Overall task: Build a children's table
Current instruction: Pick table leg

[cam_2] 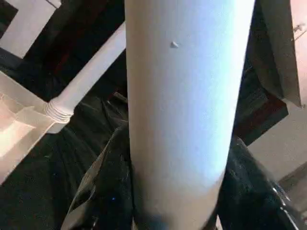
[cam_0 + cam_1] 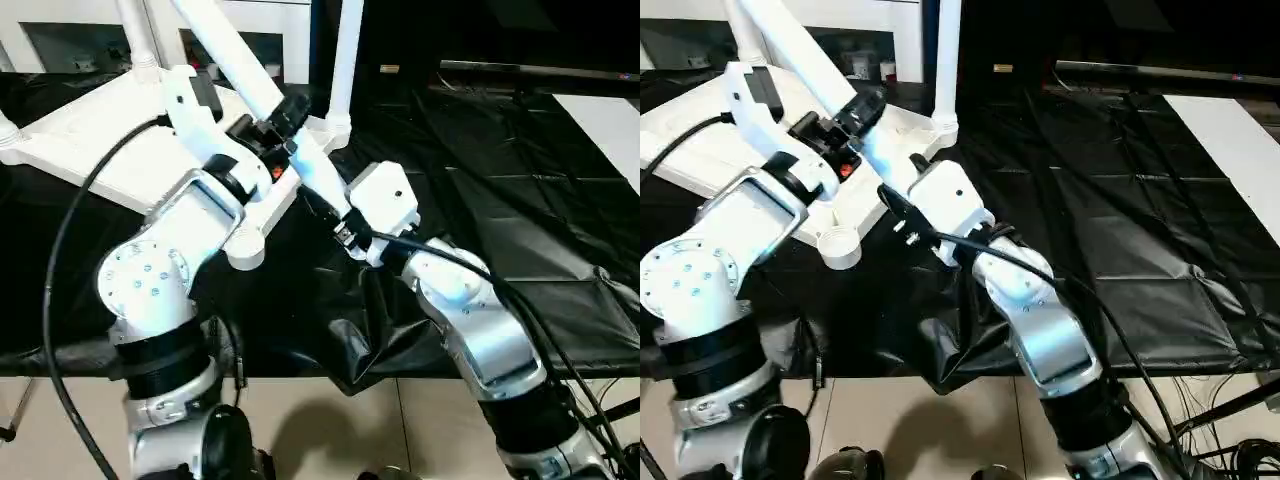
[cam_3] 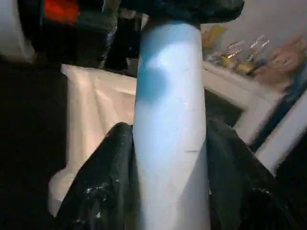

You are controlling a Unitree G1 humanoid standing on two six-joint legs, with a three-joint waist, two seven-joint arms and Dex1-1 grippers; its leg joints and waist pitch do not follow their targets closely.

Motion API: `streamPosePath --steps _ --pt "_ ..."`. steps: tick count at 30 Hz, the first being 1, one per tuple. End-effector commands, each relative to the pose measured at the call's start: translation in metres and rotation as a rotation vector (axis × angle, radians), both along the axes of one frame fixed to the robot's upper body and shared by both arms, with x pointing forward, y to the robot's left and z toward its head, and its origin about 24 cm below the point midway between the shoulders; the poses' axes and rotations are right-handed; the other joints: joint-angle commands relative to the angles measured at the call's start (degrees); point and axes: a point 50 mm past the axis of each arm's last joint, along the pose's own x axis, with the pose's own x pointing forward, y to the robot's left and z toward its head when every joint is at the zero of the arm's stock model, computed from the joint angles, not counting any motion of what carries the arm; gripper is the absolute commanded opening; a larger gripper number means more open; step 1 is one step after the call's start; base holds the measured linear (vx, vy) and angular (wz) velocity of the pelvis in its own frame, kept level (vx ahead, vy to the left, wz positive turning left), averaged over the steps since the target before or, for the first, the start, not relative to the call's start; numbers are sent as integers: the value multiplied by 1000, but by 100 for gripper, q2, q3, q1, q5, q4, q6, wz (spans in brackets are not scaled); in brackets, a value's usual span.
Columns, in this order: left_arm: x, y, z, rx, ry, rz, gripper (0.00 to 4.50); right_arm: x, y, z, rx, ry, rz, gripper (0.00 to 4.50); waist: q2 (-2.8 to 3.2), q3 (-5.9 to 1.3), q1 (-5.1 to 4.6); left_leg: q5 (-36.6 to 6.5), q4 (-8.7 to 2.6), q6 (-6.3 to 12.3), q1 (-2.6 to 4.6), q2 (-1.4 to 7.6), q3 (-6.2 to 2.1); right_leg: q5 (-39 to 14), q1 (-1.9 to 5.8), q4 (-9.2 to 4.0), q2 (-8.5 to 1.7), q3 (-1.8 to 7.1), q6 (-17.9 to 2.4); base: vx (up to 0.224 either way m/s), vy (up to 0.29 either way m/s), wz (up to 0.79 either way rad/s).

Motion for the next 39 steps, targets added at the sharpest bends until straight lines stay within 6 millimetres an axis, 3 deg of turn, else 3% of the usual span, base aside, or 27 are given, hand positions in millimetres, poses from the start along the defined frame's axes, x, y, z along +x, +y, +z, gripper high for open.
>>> streamPosePath --steps 1,4,7,14,25,30,31,35,37,39 --pt "0 -1 -6 56 14 -48 184 -1 -7 20 106 49 104 256 -1 -444 -13 -986 -433 57 217 314 -220 -586 221 -445 -426 291 -742 0 0 0" --pt "-3 -1 -3 94 -22 -143 184 2 -21 32 158 181 220 288 -3 -448 -10 -802 -429 -10 239 321 -210 -364 217 -418 -410 282 -837 0 0 0" --pt "-8 -2 -1 133 -53 -231 183 2 -33 40 156 243 326 288 3 -460 27 -674 -411 -6 240 301 -194 -295 240 -405 -417 283 -896 0 0 0" --pt "-12 -1 13 121 -114 -420 183 8 -55 30 10 496 386 288 -58 -442 39 -574 -405 -72 212 294 -169 -526 256 -436 -466 292 -1078 0 0 0" --pt "-19 -11 22 125 -167 -614 183 5 -49 32 -34 624 501 288 -63 -432 47 -543 -419 -124 236 313 -163 -511 243 -421 -475 291 -1198 0 0 0" --pt "-20 -11 24 102 -183 -636 183 4 -49 32 -49 640 512 288 -77 -423 47 -631 -429 -201 232 317 -161 -657 245 -434 -487 297 -1153 0 0 0" --pt "-20 -11 24 94 -189 -639 183 5 -48 31 -51 644 509 261 -74 -421 49 -639 -431 -212 231 321 -162 -685 246 -440 -495 301 -1135 0 0 0" --pt "-19 -8 25 88 -196 -638 183 7 -49 27 -59 665 486 249 -76 -416 39 -655 -439 -231 236 322 -166 -751 236 -446 -488 298 -1099 0 0 0" --pt "-19 -7 25 79 -199 -637 183 6 -49 26 -63 671 485 212 -71 -419 40 -666 -441 -260 240 324 -166 -748 231 -444 -488 298 -1087 0 0 0" --pt "-19 -6 25 75 -201 -640 183 6 -48 24 -62 677 487 209 -70 -426 46 -656 -442 -271 245 328 -168 -702 234 -436 -487 299 -1084 0 0 0"
